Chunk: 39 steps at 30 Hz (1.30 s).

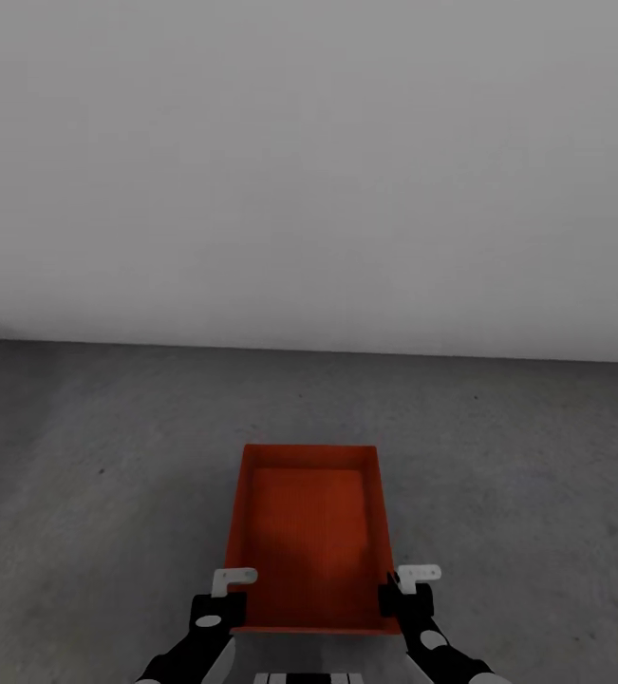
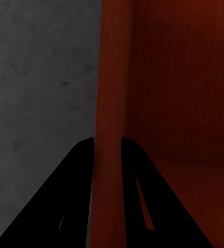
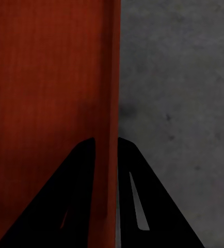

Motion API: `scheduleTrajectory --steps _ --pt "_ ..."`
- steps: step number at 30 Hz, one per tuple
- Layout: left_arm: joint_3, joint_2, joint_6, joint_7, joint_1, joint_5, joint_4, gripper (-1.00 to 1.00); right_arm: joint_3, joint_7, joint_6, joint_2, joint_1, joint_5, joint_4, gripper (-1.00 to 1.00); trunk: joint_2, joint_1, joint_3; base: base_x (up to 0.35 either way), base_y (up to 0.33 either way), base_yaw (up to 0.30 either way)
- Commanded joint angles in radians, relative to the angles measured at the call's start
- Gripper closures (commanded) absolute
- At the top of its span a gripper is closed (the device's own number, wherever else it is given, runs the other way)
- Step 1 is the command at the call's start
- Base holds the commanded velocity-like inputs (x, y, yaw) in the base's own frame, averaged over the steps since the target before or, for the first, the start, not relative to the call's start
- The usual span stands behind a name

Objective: Move the two storage containers from the living room to the garage. In the garage, place one container on the floor and stack the other container on top of it (either order is fine).

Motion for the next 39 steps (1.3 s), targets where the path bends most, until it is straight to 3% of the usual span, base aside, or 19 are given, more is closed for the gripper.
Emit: scheduleTrajectory --steps 1,10,19,27,35,39 --pt "0.001 0.006 0.001 0.013 0.001 0.000 0.003 1.00 -0.012 -0.001 -0.085 0.000 -0.001 0.011 -0.005 1.00 0.000 0.000 -0.001 0.000 0.000 0.000" --pt "0.001 0.006 0.001 0.013 0.001 0.000 0.003 1.00 -0.012 -0.001 -0.085 -0.001 -0.001 0.014 -0.005 1.00 0.000 0.000 -0.001 0.000 0.000 0.000" --pt "0.001 0.006 0.001 0.013 0.001 0.000 0.002 1.00 -0.012 -0.001 -0.086 0.000 -0.001 0.014 -0.005 1.00 -0.063 0.034 -0.029 0.000 0.000 0.000" --pt "0.001 0.006 0.001 0.013 0.001 0.000 0.002 1.00 -0.012 -0.001 -0.086 0.000 -0.001 0.013 -0.005 1.00 -0.063 0.034 -0.029 0.000 0.000 0.000" --pt "0.001 0.006 0.001 0.013 0.001 0.000 0.002 1.00 -0.012 -0.001 -0.086 0.000 -0.001 0.014 -0.005 1.00 -0.119 0.065 -0.054 0.000 0.000 0.000" --pt "0.001 0.006 0.001 0.013 0.001 0.000 0.002 1.00 -0.012 -0.001 -0.086 0.000 -0.001 0.014 -0.005 1.00 -0.119 0.065 -0.054 0.000 0.000 0.000"
